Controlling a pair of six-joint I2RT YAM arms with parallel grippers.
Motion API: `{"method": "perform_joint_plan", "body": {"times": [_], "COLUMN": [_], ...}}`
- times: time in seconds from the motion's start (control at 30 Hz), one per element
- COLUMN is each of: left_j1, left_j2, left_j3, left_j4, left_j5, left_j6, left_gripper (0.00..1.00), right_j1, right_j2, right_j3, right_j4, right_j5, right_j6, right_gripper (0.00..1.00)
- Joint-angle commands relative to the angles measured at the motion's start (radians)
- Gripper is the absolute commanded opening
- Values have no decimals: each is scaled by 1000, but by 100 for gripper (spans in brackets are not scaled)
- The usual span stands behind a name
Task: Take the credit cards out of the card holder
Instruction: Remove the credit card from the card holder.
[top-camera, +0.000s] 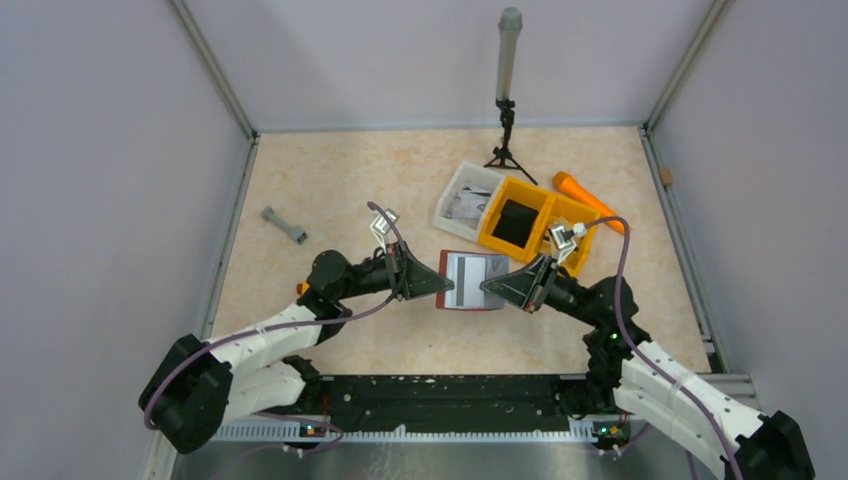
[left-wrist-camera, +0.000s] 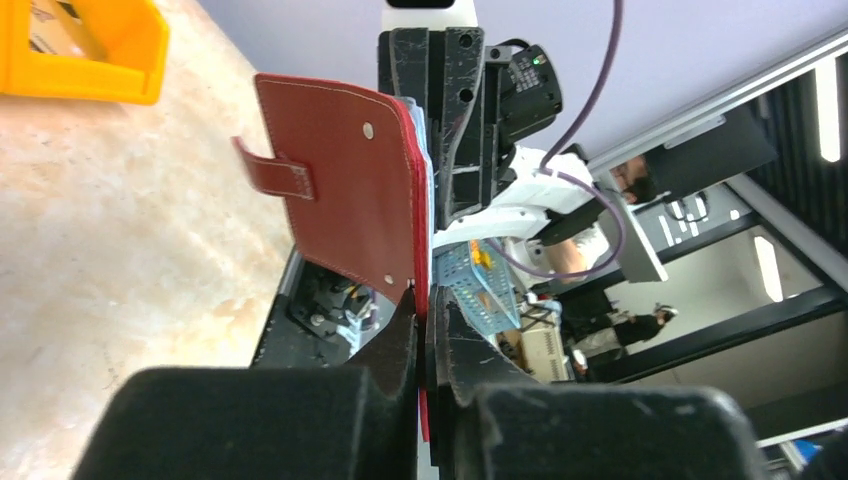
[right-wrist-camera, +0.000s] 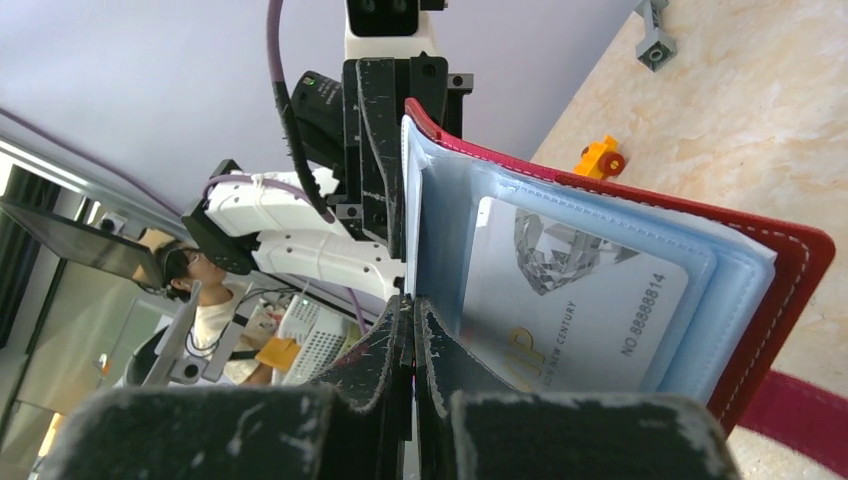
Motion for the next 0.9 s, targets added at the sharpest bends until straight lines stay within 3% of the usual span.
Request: {"method": "perform_joint_plan", "body": {"times": [0.0,0.07,0.1,0.43,0.67,0.7,0.77,0.87], "left_j1": [-8,-10,-11,-11,-11,-11,-17,-31], "left_j2": [-51,-61,-67,-138,-142,-132,-110,-89], "left_j3": [59,68,68,28,28,36,47,56], "left_j4": [-154,-195,-200,-186,-188,-193,-193,-179], "left_j5": [-38,-44,-47,-94,-83,-71,-57,-61], "left_j6": [122,143,148,141,137,138,136,143], "left_gripper": [4,5,0,0,0,5,25,39], "right_j1": [-11,-11,-10,-13,-14,-14,-14,-14], "right_j2": [-6,-6,-8,-61,-56,-49,-25,15], "right_j3": [33,35,37,20,1,5,15,19], "right_j4": [26,23,18,-94,-34,-28,-13,33], "right_j5": [-14,-18,-18,37,18,12,-6,-35], "right_j6": [-22,-22,-26,-72,-50,-48,-43,-28], "right_gripper": [0,0,0,0,0,0,0,0]}}
